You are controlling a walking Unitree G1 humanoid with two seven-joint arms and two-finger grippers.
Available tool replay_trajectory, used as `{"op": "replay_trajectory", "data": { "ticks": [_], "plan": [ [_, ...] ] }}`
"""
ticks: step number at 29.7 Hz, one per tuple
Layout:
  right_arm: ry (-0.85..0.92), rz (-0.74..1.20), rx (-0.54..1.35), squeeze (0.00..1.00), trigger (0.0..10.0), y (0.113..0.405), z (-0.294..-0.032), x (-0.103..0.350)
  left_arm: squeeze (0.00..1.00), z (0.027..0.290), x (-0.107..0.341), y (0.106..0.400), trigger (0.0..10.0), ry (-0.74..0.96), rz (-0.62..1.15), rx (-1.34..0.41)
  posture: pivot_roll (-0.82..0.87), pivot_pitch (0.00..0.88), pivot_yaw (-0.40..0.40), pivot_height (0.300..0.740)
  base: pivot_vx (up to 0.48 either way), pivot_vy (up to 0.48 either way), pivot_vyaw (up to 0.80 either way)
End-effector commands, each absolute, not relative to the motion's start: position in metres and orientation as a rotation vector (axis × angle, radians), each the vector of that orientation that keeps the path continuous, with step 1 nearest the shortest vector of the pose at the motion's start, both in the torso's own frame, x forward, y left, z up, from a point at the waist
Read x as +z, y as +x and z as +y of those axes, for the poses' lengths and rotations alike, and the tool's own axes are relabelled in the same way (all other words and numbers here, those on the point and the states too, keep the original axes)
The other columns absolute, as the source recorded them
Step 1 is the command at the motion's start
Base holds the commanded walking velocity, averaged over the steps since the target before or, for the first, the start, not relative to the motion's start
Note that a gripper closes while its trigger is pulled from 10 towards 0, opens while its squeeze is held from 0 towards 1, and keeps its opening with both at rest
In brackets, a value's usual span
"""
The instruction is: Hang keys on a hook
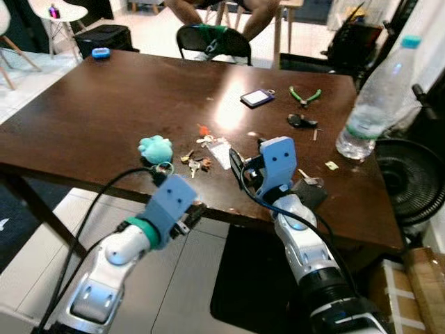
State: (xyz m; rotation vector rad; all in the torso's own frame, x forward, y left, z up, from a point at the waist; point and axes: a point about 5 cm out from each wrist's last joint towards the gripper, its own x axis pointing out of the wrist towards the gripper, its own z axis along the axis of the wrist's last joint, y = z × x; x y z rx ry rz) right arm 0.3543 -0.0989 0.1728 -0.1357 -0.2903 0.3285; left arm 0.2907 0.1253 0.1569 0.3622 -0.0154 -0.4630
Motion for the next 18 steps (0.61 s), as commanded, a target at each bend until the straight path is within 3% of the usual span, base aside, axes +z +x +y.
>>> {"op": "replay_trajectory", "data": {
  "ticks": [1,6,11,12,18],
  "plan": [
    [-0.143,-0.283,0.35,0.0,10.0,0.35,-0.101,0.168,0.0,0.13,0.152,0.292,10.0,0.299,0.006,-0.409,0.0,0.048,0.075,0.74,0.0,0.0,0.0],
    [-0.165,-0.275,0.407,0.0,10.0,0.345,-0.108,0.169,0.0,0.128,0.149,0.296,10.0,0.23,0.004,-0.367,-0.04,0.045,0.055,0.74,0.0,0.0,0.0],
    [-0.051,-0.222,0.389,0.0,10.0,0.349,-0.126,0.171,0.0,0.114,0.145,0.304,10.0,0.127,0.029,-0.388,-0.1,0.033,0.04,0.74,0.0,0.0,0.0],
    [0.043,-0.173,0.336,0.0,10.0,0.355,-0.14,0.171,0.0,0.105,0.142,0.311,10.0,0.036,0.074,-0.4,-0.12,0.032,0.039,0.74,0.0,0.0,0.0],
    [0.025,-0.109,0.32,0.0,10.0,0.36,-0.152,0.166,0.0,0.096,0.138,0.319,10.0,-0.033,0.119,-0.402,-0.12,0.034,0.038,0.74,0.0,0.0,0.0]
  ]
}}
